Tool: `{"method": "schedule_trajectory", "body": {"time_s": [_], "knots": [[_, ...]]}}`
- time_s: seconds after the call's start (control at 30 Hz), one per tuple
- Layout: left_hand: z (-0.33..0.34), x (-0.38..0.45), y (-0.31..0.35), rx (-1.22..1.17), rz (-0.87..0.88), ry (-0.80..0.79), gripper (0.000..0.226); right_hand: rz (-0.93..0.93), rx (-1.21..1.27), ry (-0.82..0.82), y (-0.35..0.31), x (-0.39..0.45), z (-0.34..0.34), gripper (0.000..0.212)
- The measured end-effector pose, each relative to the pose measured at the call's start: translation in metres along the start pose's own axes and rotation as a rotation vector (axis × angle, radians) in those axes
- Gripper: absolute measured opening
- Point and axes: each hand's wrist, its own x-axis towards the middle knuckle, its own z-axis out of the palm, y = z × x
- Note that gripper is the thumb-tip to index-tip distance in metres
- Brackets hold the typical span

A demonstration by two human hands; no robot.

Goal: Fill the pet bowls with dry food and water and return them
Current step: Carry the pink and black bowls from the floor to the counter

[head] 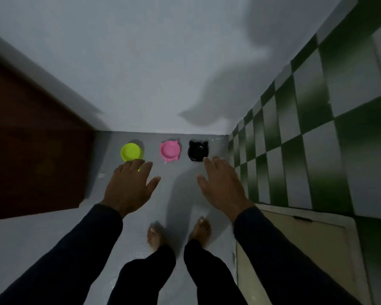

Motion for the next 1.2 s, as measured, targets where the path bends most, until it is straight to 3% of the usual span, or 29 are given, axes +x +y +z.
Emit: {"method": "schedule_trajectory", "body": {"time_s": [0.23, 0.37, 0.7, 0.9, 1.0, 1.1, 1.2], "knots": [[0.1, 0.108, -0.022, -0.027, 0.034, 0.0, 0.065, 0.03, 0.023, -0.07, 0.048, 0.105, 0.077, 0.062], [0.181, 0.171, -0.043, -0.088, -0.009, -0.003, 0.046, 0.069, 0.055, -0.118, 0.081, 0.166, 0.15, 0.061], [0.38, 0.293, -0.072, -0.3, -0.165, -0.006, 0.043, 0.392, 0.398, -0.163, 0.145, 0.299, 0.335, 0.06], [0.469, 0.346, -0.082, -0.62, -0.509, 0.091, 0.041, 0.759, 0.799, -0.003, 0.163, 0.358, 0.405, 0.062], [0.498, 0.367, -0.088, -0.821, -0.775, 0.178, 0.042, 0.901, 0.96, 0.085, 0.172, 0.383, 0.431, 0.064], [0.52, 0.386, -0.093, -0.954, -0.935, 0.215, 0.054, 1.041, 1.19, 0.125, 0.182, 0.404, 0.448, 0.059], [0.535, 0.401, -0.097, -1.038, -1.018, 0.186, 0.072, 1.088, 1.255, 0.18, 0.188, 0.418, 0.458, 0.056]]}}
